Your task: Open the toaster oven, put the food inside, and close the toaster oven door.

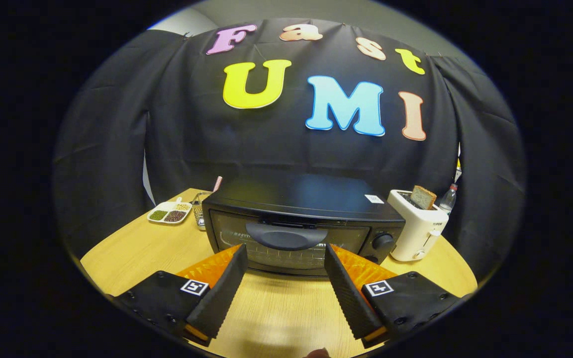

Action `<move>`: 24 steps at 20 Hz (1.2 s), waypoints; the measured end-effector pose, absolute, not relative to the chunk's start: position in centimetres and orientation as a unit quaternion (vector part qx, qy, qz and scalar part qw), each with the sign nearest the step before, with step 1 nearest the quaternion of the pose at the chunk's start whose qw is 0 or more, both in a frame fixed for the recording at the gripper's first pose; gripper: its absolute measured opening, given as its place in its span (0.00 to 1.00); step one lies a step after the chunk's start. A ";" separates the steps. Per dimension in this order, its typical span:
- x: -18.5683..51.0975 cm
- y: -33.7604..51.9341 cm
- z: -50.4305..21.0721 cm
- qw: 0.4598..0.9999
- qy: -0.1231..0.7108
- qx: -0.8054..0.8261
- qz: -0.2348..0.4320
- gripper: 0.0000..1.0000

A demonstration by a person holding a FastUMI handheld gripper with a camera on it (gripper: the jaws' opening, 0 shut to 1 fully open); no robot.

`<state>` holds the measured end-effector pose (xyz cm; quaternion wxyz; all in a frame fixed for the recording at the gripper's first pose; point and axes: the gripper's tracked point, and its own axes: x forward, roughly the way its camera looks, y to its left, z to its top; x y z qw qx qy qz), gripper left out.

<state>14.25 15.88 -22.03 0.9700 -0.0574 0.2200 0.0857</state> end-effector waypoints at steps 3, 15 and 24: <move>11.7 14.1 -19.3 0.977 0.193 -0.047 0.078 0.98; 0.9 3.3 -9.2 0.990 0.132 -0.012 0.038 0.98; -2.6 -7.2 -5.1 0.996 0.089 -0.020 -0.005 0.98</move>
